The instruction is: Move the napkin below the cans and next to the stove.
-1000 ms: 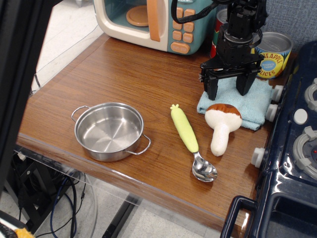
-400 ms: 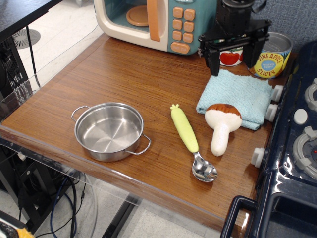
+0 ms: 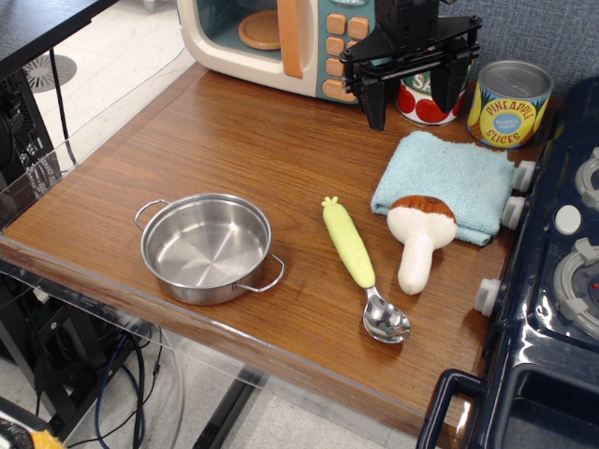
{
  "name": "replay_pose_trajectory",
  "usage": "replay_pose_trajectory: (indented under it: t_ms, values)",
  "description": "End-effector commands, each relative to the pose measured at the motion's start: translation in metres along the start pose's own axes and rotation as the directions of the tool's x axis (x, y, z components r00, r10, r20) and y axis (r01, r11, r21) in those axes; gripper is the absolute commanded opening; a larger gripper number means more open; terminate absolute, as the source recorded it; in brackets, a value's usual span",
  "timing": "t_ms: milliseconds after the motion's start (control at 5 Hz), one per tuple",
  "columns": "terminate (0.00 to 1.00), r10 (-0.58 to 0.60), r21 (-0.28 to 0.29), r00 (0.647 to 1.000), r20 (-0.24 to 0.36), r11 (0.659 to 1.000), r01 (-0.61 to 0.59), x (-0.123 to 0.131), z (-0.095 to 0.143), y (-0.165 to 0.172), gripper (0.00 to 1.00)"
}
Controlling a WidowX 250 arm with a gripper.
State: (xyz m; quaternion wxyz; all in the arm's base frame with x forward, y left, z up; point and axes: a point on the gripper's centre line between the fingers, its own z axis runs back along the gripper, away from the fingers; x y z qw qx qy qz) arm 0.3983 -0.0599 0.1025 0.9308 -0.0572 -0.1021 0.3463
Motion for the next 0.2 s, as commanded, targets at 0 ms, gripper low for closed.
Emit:
replay_pose_trajectory:
  t_ms: [0]
  values:
    - [1.0, -0.002, -0.044, 0.999, 0.035, 0.999, 0.003, -0.0025, 0.0227, 0.0006, 1.0]
